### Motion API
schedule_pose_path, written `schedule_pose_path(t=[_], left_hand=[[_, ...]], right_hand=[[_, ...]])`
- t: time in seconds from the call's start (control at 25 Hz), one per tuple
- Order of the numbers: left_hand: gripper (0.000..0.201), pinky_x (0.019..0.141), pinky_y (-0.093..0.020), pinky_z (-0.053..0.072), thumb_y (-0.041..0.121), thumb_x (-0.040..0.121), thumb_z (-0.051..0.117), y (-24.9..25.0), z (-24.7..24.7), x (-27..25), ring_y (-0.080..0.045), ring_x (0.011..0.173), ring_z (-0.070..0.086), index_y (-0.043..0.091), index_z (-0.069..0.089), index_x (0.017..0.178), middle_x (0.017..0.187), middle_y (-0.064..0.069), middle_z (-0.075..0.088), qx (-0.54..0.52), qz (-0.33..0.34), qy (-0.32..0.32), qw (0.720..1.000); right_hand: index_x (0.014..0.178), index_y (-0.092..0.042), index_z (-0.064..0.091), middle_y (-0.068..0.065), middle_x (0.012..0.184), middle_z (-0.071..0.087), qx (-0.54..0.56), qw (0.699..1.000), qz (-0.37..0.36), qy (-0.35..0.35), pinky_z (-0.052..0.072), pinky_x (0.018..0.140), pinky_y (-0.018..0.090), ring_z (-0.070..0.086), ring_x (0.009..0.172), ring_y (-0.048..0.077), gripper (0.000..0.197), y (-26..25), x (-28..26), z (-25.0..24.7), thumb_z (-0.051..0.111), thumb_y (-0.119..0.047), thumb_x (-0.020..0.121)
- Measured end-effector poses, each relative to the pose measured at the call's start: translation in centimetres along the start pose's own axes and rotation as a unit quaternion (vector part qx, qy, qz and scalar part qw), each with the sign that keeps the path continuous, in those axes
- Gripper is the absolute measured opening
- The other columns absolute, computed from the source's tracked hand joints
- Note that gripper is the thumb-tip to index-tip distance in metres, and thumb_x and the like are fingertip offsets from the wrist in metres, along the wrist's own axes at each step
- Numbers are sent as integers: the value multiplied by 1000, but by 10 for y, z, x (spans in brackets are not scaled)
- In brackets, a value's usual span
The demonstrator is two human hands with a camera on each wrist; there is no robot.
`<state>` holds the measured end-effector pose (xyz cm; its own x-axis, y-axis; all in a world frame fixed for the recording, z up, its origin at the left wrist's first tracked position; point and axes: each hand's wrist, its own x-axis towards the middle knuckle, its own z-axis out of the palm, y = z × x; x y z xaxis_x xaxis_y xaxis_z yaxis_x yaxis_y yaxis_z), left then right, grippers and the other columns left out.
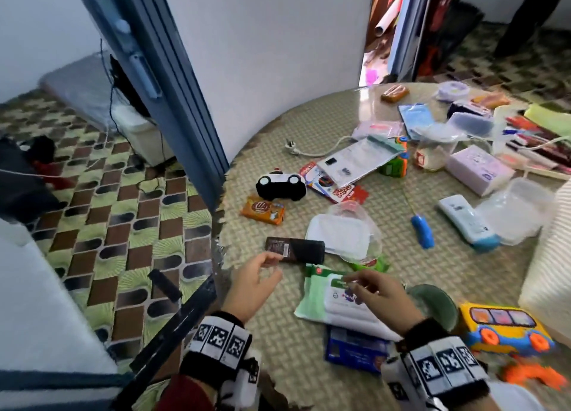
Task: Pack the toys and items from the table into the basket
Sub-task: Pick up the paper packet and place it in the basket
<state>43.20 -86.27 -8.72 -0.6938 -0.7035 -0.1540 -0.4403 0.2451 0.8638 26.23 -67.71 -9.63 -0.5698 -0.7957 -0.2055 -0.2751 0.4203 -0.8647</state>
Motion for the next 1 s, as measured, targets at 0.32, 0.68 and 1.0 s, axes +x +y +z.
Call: schedule_pose_path(t=[0.32, 0.68, 1.0], left_hand=[[45, 113, -38, 28, 40, 91, 58, -24, -4, 166, -22, 138, 35, 20, 52, 131, 143, -2, 45, 175, 77, -168, 967], [120, 106, -41, -29, 99, 45, 4, -71, 26, 219, -20, 135, -38, 39, -13, 148, 154, 9, -28, 421, 93, -342, 835], [97, 116, -46, -9, 89, 75, 10, -100, 39, 225, -31, 147, -3, 29, 30, 148, 160, -1, 9, 463, 128, -323, 816]], right_hand=[[84, -25, 67, 9, 82, 70, 87, 988, 105, 72, 46, 59, 18, 60, 63, 15, 25, -40, 105, 29, 56, -2, 86], [113, -5, 52, 11, 80, 53, 248, 904, 218, 273, 50, 48, 24, 53, 52, 13, 28, -38, 245, -9, 48, 6, 88], [85, -11, 51, 10, 99, 60, 167, 861, 375, 300, 46, 65, 23, 55, 81, 22, 14, 3, 318, -68, 63, -18, 85]])
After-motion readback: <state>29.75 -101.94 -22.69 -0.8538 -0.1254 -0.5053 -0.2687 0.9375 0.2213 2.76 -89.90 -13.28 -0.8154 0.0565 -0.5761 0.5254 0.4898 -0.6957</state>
